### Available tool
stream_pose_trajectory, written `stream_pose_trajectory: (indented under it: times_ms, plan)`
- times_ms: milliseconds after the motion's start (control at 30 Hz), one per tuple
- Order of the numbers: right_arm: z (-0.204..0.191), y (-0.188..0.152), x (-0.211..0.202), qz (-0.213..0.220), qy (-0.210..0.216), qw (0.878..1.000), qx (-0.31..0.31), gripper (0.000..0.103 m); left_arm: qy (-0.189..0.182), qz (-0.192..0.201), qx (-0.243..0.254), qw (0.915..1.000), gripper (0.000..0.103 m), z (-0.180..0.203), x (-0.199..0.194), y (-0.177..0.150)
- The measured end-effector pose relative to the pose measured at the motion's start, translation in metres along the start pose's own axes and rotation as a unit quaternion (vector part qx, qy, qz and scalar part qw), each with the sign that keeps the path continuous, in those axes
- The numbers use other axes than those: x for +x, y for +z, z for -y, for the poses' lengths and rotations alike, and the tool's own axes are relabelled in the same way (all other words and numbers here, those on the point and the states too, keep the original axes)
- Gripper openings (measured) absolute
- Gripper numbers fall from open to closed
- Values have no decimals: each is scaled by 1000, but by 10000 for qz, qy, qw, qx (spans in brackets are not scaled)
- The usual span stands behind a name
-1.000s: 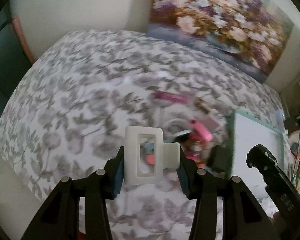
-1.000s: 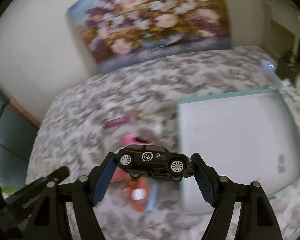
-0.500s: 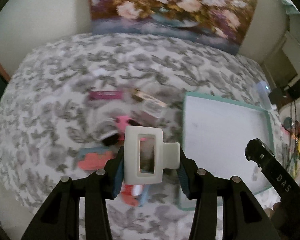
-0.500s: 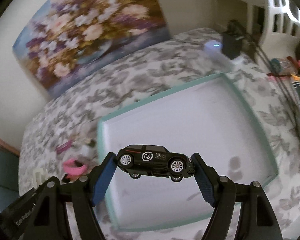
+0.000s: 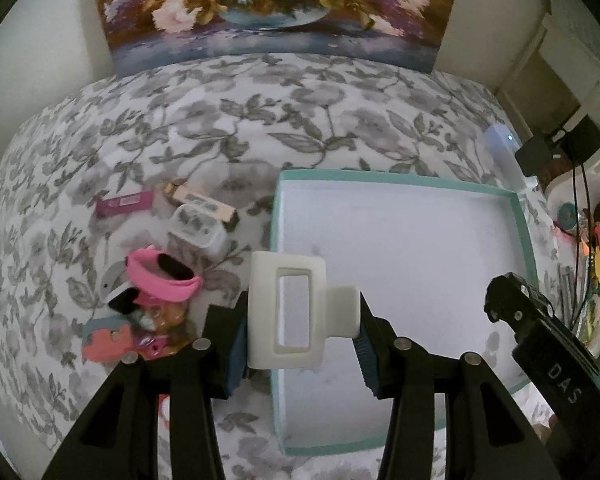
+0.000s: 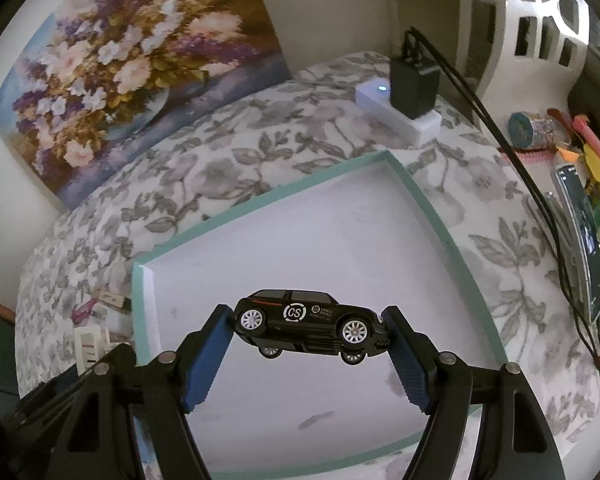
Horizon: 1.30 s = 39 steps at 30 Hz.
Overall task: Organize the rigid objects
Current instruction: 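Carry the car into the tray with the right gripper while the left carries the clip there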
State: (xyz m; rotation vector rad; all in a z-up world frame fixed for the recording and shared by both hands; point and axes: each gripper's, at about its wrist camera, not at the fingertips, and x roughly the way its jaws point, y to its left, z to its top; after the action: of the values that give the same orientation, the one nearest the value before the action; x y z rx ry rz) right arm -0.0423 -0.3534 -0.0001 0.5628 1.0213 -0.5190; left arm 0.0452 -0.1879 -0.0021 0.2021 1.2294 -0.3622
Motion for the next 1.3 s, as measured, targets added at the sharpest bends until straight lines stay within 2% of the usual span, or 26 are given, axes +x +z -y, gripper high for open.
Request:
stream_pose_trajectory:
  times_ms: [333,600,1033,1167,1200,1300]
  plan:
    - [8,0,10,-134,-88,9999,-22,78,-59,-8,201,9998,49,22,20,4]
    - [9,-2,18,-225,-212,9994,-134,78,-90,32,199,9998,49,23,27,3]
    - [17,4,17,-63,-400,9992,-69,78,-11,218,363,9991,49,29,29,8]
    - [17,4,15,-21,-429,9990,-86,79,13,251,333,9991,61,27,28,8]
    - [17,4,15,-12,-448,9990,-89,80,22,263,313,9992,67,26,27,8]
    - [17,4,15,8,-499,9987,-93,87,24,317,222,9992,76,21,24,9]
